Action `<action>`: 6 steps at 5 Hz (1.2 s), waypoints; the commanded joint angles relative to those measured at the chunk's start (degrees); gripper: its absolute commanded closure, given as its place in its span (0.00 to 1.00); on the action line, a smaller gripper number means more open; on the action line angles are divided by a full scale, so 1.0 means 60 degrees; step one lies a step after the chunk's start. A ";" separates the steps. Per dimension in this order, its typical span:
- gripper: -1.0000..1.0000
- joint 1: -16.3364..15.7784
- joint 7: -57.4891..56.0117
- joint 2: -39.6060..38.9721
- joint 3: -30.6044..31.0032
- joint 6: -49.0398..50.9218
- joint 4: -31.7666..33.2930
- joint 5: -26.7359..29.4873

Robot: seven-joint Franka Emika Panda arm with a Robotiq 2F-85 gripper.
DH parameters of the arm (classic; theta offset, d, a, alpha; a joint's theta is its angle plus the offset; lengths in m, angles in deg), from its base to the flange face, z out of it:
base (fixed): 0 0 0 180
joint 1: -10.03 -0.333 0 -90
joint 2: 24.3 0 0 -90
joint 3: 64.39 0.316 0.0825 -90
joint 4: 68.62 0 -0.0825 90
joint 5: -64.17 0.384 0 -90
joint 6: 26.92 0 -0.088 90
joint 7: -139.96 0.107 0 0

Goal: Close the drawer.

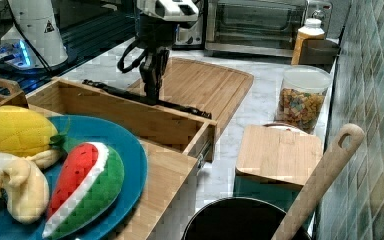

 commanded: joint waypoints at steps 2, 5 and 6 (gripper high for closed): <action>1.00 0.2165 -0.1802 -0.0820 -0.1437 0.0102 -0.2575 0.0293; 1.00 0.2297 -0.2059 -0.0152 -0.1433 -0.0215 -0.1915 0.0169; 1.00 0.2312 -0.2056 -0.0151 -0.1418 -0.0216 -0.1917 0.0163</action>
